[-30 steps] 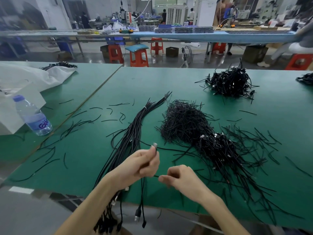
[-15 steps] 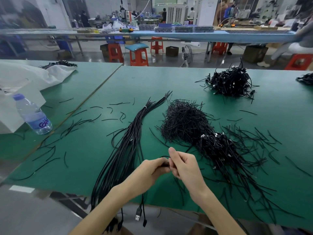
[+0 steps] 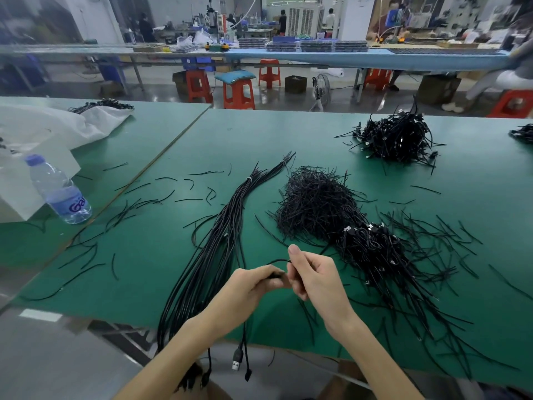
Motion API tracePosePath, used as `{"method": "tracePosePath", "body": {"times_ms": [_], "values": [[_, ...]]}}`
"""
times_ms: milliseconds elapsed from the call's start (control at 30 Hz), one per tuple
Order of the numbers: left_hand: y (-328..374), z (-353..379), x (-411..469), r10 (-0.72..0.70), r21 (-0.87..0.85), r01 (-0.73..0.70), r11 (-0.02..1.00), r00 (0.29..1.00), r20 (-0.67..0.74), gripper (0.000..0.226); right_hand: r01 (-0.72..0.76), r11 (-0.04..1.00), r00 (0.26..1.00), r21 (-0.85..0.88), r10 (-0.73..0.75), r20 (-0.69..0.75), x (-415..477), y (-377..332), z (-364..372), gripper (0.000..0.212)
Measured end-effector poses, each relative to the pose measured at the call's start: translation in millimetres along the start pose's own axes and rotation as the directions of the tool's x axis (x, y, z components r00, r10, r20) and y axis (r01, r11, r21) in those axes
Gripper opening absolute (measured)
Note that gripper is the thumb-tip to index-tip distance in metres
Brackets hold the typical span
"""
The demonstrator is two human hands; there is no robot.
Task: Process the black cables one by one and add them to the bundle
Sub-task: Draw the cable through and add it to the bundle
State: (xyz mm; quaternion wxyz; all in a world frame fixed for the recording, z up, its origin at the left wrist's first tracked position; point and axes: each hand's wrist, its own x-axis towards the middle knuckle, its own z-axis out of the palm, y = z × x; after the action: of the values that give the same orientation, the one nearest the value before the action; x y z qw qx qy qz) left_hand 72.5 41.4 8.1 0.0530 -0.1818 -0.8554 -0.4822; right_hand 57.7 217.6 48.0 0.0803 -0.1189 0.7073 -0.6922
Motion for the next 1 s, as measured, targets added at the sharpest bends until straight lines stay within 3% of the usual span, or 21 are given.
{"method": "tracePosePath", "body": {"times_ms": [100, 200, 267, 400, 867, 933, 1000], "values": [[5, 4, -1, -0.119, -0.329, 0.083, 0.941, 0.989, -0.09, 0.023, 0.028, 0.995, 0.999, -0.094, -0.025, 0.033, 2, -2, -3, 0.049], [12, 7, 1, -0.305, -0.655, 0.237, 0.718, 0.952, 0.01, 0.036, 0.095, 0.964, 0.995, -0.248, -0.084, 0.053, 0, -1, 0, 0.043], [17, 7, 4, -0.354, -0.753, 0.306, 0.583, 0.929, 0.103, 0.044, 0.147, 0.934, 0.989, -0.325, -0.133, 0.064, -2, 1, 6, 0.038], [22, 1, 6, -0.273, -0.79, 0.367, 0.491, 0.926, 0.261, 0.046, 0.19, 0.919, 0.981, -0.346, -0.191, 0.032, -2, 4, 8, 0.033], [13, 5, 0, -0.24, -0.778, 0.376, 0.504, 0.926, 0.292, 0.048, 0.245, 0.895, 0.969, -0.373, -0.209, 0.134, -5, 18, 11, 0.031], [16, 5, 6, -0.255, -0.829, 0.329, 0.452, 0.938, 0.233, 0.051, 0.227, 0.893, 0.971, -0.388, -0.179, 0.155, -4, 21, 13, 0.035], [18, 5, 13, -0.322, -0.924, 0.243, 0.295, 0.936, 0.143, 0.052, 0.188, 0.901, 0.975, -0.391, -0.122, 0.188, -5, 29, 13, 0.037]]}}
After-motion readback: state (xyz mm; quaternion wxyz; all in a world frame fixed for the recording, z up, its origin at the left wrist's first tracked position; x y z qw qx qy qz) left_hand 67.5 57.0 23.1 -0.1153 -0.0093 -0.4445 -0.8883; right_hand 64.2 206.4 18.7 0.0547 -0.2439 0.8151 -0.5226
